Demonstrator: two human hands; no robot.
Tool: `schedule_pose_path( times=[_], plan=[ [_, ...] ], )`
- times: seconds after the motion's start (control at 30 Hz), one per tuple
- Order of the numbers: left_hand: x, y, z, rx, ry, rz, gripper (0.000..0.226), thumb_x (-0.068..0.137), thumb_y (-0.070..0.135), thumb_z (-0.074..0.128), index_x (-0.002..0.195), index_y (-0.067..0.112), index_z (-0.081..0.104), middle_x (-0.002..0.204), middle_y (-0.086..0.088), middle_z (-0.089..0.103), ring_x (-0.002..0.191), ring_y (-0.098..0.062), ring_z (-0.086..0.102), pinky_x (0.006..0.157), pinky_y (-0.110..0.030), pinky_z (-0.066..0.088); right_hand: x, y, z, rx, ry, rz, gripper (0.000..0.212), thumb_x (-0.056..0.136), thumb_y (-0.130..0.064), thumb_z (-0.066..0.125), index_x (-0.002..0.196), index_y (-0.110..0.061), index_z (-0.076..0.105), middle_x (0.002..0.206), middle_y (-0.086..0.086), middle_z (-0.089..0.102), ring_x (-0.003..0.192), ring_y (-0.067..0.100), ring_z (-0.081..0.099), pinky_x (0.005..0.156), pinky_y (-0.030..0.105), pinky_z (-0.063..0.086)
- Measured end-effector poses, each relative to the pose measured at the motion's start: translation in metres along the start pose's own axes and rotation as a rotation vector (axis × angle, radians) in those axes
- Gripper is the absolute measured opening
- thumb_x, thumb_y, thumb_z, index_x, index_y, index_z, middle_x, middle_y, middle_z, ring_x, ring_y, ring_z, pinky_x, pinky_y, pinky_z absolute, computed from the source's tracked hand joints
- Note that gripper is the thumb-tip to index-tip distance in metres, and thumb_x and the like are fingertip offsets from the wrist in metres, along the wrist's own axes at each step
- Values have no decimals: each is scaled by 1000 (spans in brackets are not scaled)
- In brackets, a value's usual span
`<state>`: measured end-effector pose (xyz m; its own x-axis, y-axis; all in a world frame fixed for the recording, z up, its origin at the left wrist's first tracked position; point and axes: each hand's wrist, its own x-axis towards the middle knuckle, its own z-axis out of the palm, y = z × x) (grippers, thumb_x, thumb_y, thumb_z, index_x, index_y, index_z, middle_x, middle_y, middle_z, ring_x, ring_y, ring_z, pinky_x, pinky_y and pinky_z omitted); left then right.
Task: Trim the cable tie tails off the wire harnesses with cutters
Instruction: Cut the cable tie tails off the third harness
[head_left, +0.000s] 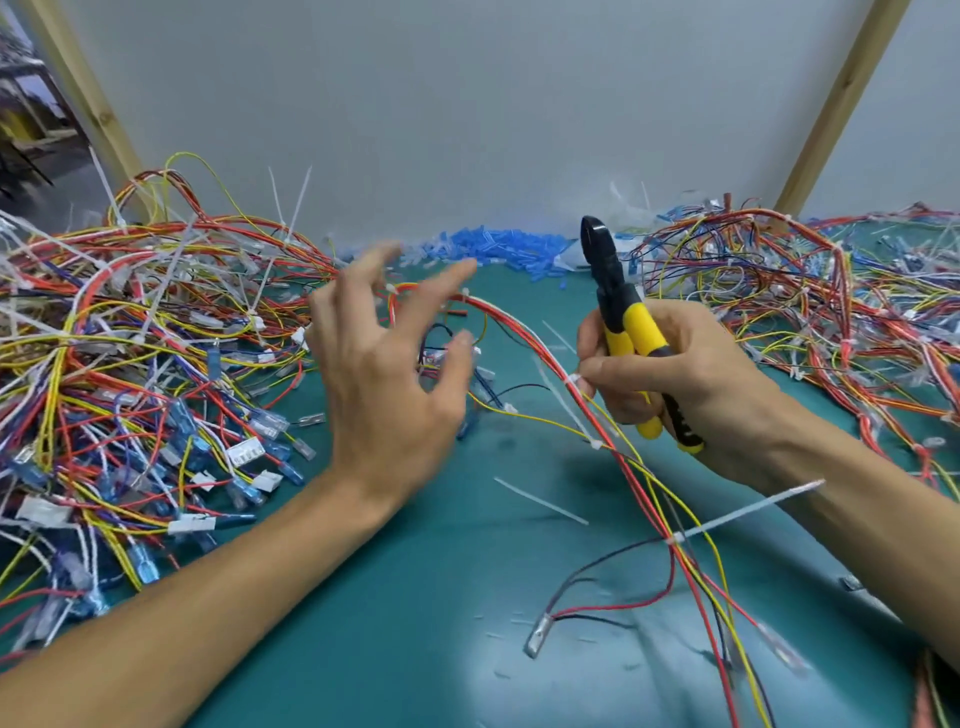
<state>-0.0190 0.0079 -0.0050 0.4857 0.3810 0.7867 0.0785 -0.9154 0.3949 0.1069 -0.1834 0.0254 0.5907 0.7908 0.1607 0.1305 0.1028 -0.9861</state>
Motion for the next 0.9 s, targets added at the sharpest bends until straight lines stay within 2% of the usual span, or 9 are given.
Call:
schedule_pose_path(
  times=[0.07,0.13,0.2,0.3,0.43,0.47,0.57,0.73,0.9],
  plan=[
    [-3,11,-2,124,-56,281,50,98,33,62,148,35,58,161,-9,41,140,-31,43,114,-49,31,-1,0,-1,-38,21,-28,11,76,-2,67,85,-7,63,67,15,65,50,17,45,47,25,35],
    [-11,22,-2,49,-200,392,48,102,40,52,148,26,59,163,-4,42,151,-23,37,120,-50,23,-3,-1,0,-121,16,-82,11,78,0,66,85,-7,62,65,11,66,53,14,50,48,22,37],
    [-15,25,-1,-5,-341,346,52,103,49,46,141,17,62,157,2,50,152,-16,38,125,-51,18,-4,-1,3,-213,12,-146,15,82,8,68,87,-6,63,64,5,65,55,9,57,50,17,41],
    [-11,21,-2,24,-458,263,56,99,64,42,125,20,67,145,7,60,146,-13,46,126,-51,17,-4,1,7,-361,4,-231,24,85,22,64,86,-1,62,69,1,63,61,7,64,60,17,48],
    [-11,23,-2,97,-557,243,61,92,76,39,120,31,71,145,12,58,146,-10,43,127,-51,14,-8,4,14,-399,-36,-242,23,85,23,61,86,0,58,73,12,58,65,31,60,63,46,52],
    [-11,23,-1,105,-558,244,58,91,75,43,120,33,71,146,12,58,147,-10,43,126,-51,14,-7,4,13,-382,-24,-241,24,85,23,61,86,0,57,73,11,57,64,30,58,62,45,52],
    [-12,22,-1,89,-530,258,46,85,68,58,112,33,71,143,10,59,146,-12,45,126,-53,17,-5,3,11,-347,6,-240,28,84,19,68,81,-4,54,70,1,49,62,13,46,60,25,43],
    [-19,27,3,52,-489,242,33,80,55,63,97,29,72,125,12,65,139,-13,52,124,-52,22,-7,3,17,-263,-38,-222,18,77,5,68,82,-1,52,70,-2,50,61,6,49,61,16,44],
    [-15,30,1,-2,-354,213,24,81,45,66,97,27,71,92,15,70,98,-10,67,119,-46,31,-4,-1,12,-80,126,-201,25,71,1,72,79,-12,53,63,5,53,55,20,49,48,22,39]
  ],
)
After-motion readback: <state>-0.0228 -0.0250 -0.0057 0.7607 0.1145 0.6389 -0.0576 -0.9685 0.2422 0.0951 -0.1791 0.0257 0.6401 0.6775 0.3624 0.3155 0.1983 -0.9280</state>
